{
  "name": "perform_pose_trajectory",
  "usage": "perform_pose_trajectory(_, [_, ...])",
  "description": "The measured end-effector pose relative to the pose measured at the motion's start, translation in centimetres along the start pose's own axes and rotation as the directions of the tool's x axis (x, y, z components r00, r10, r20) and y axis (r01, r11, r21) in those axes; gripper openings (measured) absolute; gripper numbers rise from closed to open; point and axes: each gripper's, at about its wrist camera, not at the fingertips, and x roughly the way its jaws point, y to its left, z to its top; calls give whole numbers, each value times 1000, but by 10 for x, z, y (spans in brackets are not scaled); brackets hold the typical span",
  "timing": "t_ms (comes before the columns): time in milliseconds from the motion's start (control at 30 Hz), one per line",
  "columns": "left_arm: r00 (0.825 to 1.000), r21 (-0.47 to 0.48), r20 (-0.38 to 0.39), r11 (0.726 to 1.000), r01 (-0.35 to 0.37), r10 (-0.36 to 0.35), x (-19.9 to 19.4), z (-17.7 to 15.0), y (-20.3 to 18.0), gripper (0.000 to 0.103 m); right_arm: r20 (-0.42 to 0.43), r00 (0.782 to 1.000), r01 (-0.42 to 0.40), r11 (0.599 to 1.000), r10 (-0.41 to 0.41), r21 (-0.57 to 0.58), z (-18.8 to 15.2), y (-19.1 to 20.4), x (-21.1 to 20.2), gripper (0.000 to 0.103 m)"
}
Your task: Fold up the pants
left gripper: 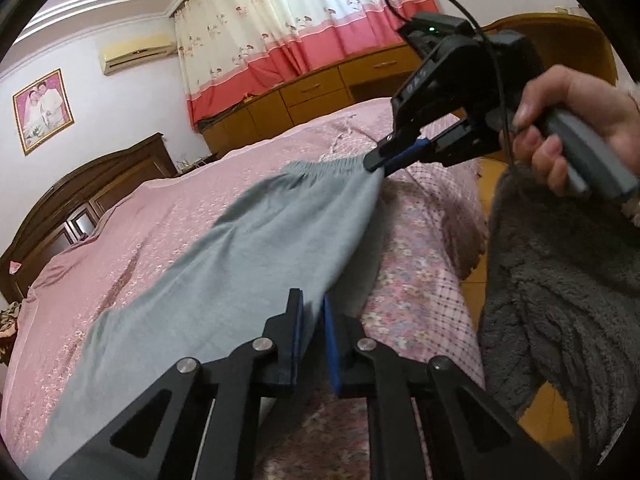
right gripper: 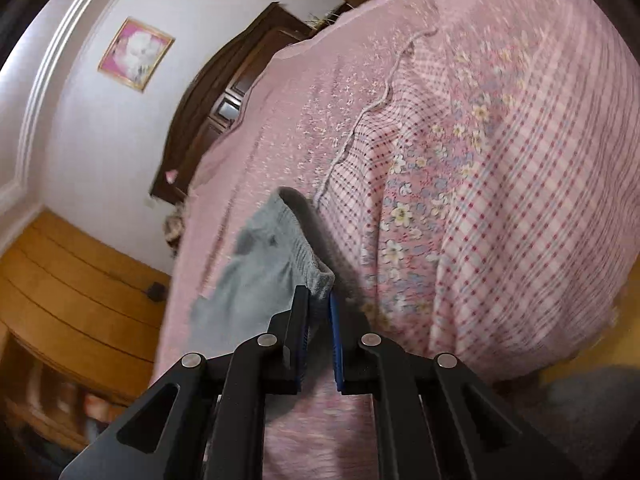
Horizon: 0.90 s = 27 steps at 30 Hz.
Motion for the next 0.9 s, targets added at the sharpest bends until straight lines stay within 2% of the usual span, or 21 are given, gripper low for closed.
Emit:
perform_pose_trajectory(167, [998,9,31,999,47,-47,-10,2,-4,1,15,999,30,999,-29,-45,-2,9,-5,11])
perform_pose_trajectory(300, [999,24,31,999,29,-30,-12,1,-8,1,37,998,50,995,-47,-85,-4,21,-13,11])
perform_pose_trajectory(367, [1000,34,23,999,-2,1,-9,0,-10,3,34,997,74,991,-70,-111,-5,23,-11,11])
perform_pose_trajectory(400, [1000,41,19,999,-5,5,-9,-1,-10,14,30,997,73,992,-70,-104,-4,26,-13,11])
perform_pose_trajectory(433, [1000,58,10,998,-12,11,-7,-1,-12,31,27,998,65,994,-63,-88,-4,24,-13,11])
perform_pose_trajectory(467, [999,81,10,996,-33,33,-4,-1,-16,38,28,998,56,996,-54,-76,-3,22,-13,11])
perform_pose_trajectory(500, [999,91,17,995,-32,30,-4,-1,-18,44,31,998,50,996,-48,-71,-3,21,-13,11])
perform_pose_trajectory(567, [999,114,21,993,-39,37,1,0,-24,44,33,998,58,995,-55,-84,-4,21,-13,11])
perform_pose_trajectory(600, [998,122,17,991,-55,53,5,1,-25,43,33,998,64,994,-61,-92,-4,22,-13,11])
perform_pose_trajectory(667, [997,117,18,990,-77,75,10,3,-26,26,33,998,64,993,-61,-96,-5,24,-13,11])
perform_pose_trajectory(700, [996,112,13,990,-85,84,12,4,-26,9,33,998,60,994,-58,-93,-5,23,-13,11])
perform_pose_trajectory(800, [997,80,21,994,-72,70,11,7,-22,4,32,998,56,994,-54,-93,-4,22,-12,11])
perform_pose_trajectory(900, [998,76,22,996,-56,54,10,9,-22,3,25,998,68,992,-66,-102,-1,21,-10,11])
